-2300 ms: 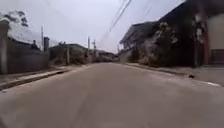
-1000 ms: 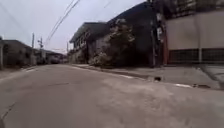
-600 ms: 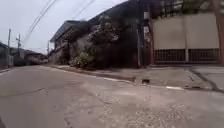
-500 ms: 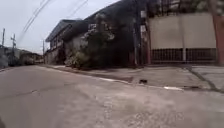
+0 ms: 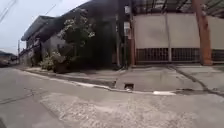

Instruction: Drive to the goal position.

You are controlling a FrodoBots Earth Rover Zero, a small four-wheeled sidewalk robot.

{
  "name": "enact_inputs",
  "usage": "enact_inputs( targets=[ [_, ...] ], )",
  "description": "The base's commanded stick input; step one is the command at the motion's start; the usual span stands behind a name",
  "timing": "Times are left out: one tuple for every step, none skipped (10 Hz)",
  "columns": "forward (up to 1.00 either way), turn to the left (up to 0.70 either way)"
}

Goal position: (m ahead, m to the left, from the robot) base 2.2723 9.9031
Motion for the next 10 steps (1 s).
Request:
enact_inputs(
  targets=[
    [1.00, 0.00],
    [1.00, 0.00],
    [1.00, 0.00],
    [1.00, 0.00],
    [0.55, 0.45],
    [0.00, 0.72],
    [0.00, 0.09],
    [-0.86, 0.01],
    [0.00, 0.00],
    [0.00, 0.00]
  ],
)
